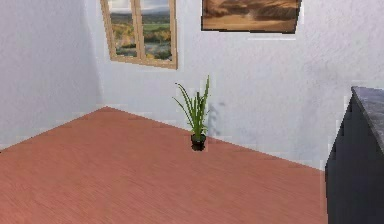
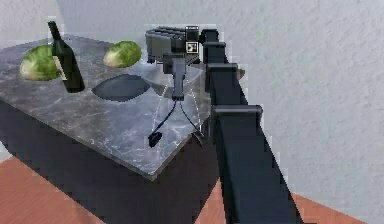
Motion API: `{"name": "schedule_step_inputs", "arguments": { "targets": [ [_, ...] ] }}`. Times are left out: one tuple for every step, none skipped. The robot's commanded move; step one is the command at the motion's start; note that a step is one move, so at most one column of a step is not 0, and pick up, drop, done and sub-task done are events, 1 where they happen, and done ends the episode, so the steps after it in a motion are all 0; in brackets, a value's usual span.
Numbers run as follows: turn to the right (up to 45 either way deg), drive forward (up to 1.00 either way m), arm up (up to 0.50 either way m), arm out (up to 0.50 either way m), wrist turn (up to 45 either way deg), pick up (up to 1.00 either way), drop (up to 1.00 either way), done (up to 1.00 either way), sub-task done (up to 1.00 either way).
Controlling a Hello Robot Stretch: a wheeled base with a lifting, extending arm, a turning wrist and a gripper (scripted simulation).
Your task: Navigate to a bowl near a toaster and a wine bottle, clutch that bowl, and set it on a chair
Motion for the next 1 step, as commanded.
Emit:
{"name": "schedule_step_inputs", "arguments": {
  "targets": [
    [0.0, 0.00, 0.00, 0.00, 45.0, 0.00, 0.00, 0.00, 0.00]
  ]
}}
